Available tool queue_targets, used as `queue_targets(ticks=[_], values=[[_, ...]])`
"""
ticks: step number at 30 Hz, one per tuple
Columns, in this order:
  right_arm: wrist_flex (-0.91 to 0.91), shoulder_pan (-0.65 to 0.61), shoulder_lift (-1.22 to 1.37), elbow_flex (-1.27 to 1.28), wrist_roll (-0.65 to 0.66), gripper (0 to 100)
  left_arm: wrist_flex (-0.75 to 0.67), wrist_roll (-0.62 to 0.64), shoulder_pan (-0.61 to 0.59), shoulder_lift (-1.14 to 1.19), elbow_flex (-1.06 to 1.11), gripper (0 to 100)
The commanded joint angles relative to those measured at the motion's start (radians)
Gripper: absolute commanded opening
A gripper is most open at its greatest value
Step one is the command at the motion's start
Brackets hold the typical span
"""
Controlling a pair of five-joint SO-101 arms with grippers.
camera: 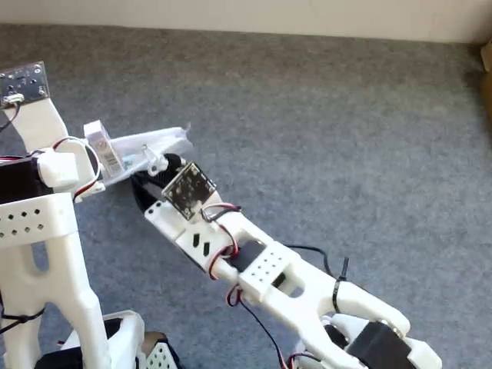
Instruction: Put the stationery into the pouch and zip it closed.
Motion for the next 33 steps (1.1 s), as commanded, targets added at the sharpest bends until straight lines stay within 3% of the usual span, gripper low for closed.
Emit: queue_targets(ticks=[1, 12, 23, 27, 33], values=[[-0.031, 0.016, -0.042, -0.079, 0.008, 0.5, -0.014, 0.008, 0.004, 0.021, 0.015, 1], [0.378, -0.101, -0.450, 0.010, 0.008, 0.5, -0.014, 0.008, 0.004, 0.021, 0.015, 1], [0.378, -0.122, -0.489, 0.013, 0.008, 0.5, -0.023, 0.008, 0.004, 0.021, 0.028, 1], [0.377, -0.101, -0.377, 0.002, 0.008, 0.5, -0.029, 0.008, 0.004, 0.021, 0.030, 1], [0.124, -0.010, -0.139, -0.061, 0.008, 0.5, -0.029, 0.008, 0.004, 0.021, 0.030, 1]])
